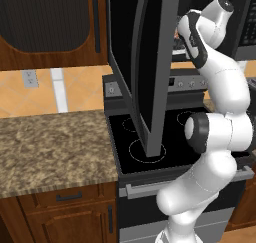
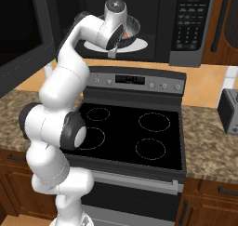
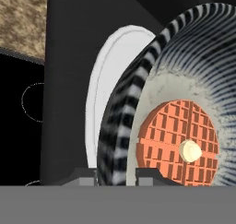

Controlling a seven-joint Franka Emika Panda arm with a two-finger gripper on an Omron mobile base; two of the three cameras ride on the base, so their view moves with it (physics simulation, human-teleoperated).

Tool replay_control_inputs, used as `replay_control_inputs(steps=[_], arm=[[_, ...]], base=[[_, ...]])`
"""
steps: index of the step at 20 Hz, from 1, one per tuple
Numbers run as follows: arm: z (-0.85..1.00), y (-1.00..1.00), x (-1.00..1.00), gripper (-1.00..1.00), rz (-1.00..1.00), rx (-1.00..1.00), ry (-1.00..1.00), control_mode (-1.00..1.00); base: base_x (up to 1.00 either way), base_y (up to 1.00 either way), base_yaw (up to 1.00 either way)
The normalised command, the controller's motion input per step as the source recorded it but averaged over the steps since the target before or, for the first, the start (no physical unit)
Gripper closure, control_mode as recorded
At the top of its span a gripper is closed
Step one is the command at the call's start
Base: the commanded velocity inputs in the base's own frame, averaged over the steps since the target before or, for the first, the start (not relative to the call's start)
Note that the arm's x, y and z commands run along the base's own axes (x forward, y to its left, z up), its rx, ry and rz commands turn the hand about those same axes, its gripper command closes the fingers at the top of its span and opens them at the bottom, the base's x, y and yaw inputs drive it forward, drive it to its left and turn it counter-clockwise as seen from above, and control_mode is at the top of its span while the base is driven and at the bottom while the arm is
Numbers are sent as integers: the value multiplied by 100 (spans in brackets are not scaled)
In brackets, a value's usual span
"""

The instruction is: Open the microwave, place the bowl with waffle inside the microwave, then close the microwave door and turn it on.

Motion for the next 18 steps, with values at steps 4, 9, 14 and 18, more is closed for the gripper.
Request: replay_control_inputs(steps=[4, 9, 14, 18], arm=[[-15, 22, 65, 100, 6, -6, 5, -100], [-40, 24, 37, -100, 4, -8, -1, -100], [-4, 23, -18, -100, 3, -6, -32, -100], [-16, 26, -90, -100, 5, -4, -55, -100]], base=[[0, 0, 0], [0, 0, 0], [0, 0, 0], [0, 0, 0]])
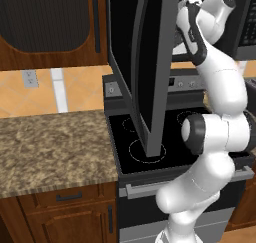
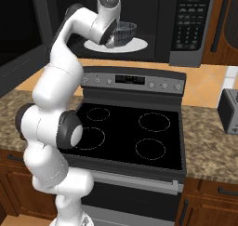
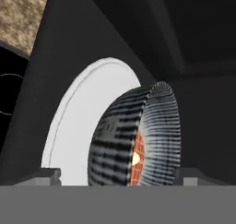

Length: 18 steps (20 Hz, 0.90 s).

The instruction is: Open the microwave, place the bowl with waffle inside the microwave, then close the microwave door and turn it on.

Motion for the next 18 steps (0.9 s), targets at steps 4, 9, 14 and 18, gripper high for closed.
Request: replay_control_inputs(steps=[4, 9, 14, 18], arm=[[-74, 24, -100, -100, 0, -3, -34, -100], [-31, 14, -100, -100, 0, -2, -15, -100], [0, 1, -100, -100, 0, -15, 9, -100], [-15, 0, -98, -100, 0, -29, 39, -100]], base=[[0, 0, 0], [0, 0, 0], [0, 0, 0], [0, 0, 0]])
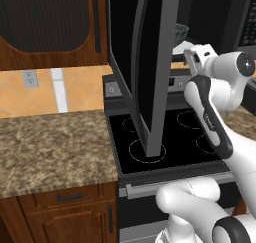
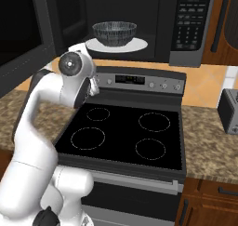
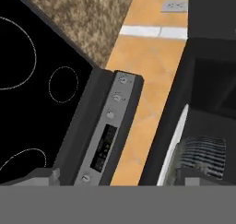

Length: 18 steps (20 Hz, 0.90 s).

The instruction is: Open the microwave, place the bowl with waffle inside the microwave, then close the microwave door and turn it on.

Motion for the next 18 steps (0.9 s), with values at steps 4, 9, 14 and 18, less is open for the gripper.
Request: replay_control_inputs(steps=[4, 9, 14, 18], arm=[[-64, -3, -66, -100, 0, -39, 55, -100], [-90, -46, -28, -100, 0, -32, 45, -100], [-64, -32, 0, -100, -2, -34, 24, -100], [-35, 0, 10, -100, -1, -32, 3, -100]], base=[[0, 0, 0], [0, 0, 0], [0, 0, 0], [0, 0, 0]])
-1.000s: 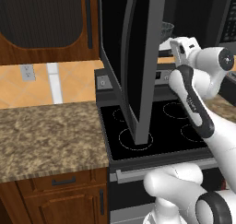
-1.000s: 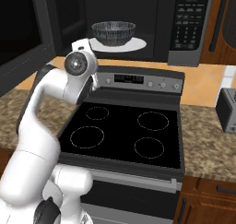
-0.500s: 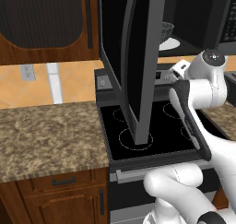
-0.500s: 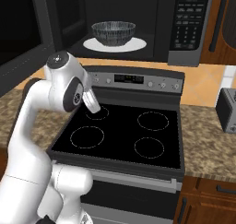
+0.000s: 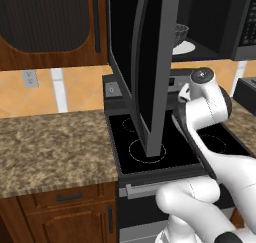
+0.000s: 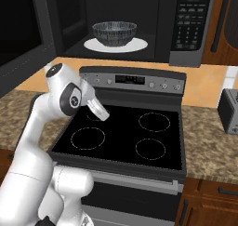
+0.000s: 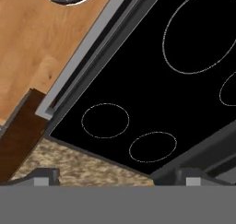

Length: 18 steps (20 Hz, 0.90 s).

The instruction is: Open the microwave, place the bowl with waffle inside the microwave, then close the microwave door and turn it on.

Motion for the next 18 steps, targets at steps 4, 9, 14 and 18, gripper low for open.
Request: replay_control_inputs(steps=[4, 9, 14, 18], arm=[[-31, 0, 0, -100, 0, -12, -21, -100], [-51, 1, 0, -100, 0, -8, -20, -100], [-11, 35, 0, -100, 0, -3, -23, -100], [-5, 59, 2, -100, 0, 0, -7, -100]], base=[[0, 0, 0], [0, 0, 0], [0, 0, 0], [0, 0, 0]])
